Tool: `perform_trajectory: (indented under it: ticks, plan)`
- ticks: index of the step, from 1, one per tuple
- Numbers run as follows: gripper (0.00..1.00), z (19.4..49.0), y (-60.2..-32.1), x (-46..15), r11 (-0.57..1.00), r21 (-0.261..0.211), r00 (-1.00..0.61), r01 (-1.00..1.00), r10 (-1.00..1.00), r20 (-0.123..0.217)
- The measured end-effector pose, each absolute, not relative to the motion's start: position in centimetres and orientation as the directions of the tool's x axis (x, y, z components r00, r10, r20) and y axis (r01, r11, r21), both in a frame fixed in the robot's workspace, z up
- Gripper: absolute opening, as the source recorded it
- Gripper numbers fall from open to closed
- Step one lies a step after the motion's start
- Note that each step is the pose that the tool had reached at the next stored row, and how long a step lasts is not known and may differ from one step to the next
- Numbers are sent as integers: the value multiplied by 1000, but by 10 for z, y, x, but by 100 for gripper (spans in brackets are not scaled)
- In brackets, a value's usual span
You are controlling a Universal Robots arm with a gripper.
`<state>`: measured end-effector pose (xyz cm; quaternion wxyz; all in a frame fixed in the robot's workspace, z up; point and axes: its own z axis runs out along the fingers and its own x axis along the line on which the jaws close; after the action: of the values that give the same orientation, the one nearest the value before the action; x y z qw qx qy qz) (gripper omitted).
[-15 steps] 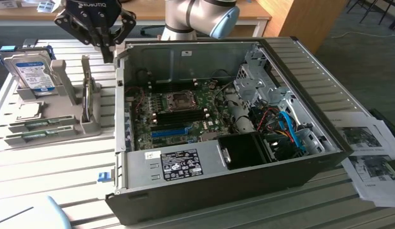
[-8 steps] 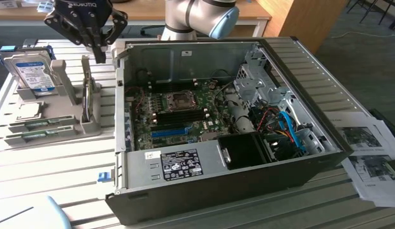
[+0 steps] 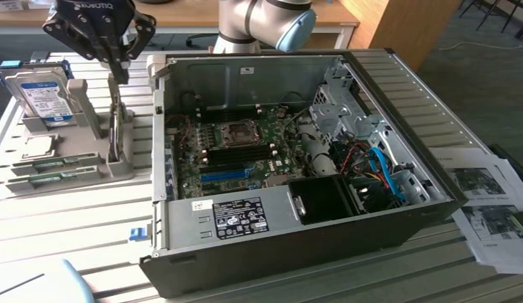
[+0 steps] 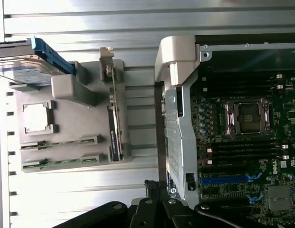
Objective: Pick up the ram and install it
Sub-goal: 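Reach for the ram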
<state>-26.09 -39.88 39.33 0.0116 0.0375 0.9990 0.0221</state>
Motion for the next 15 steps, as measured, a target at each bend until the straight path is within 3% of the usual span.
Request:
perform_trajectory:
  ticks: [15]
  plan:
    - [9,393,-399,-293,996,45,-997,74,75,-21]
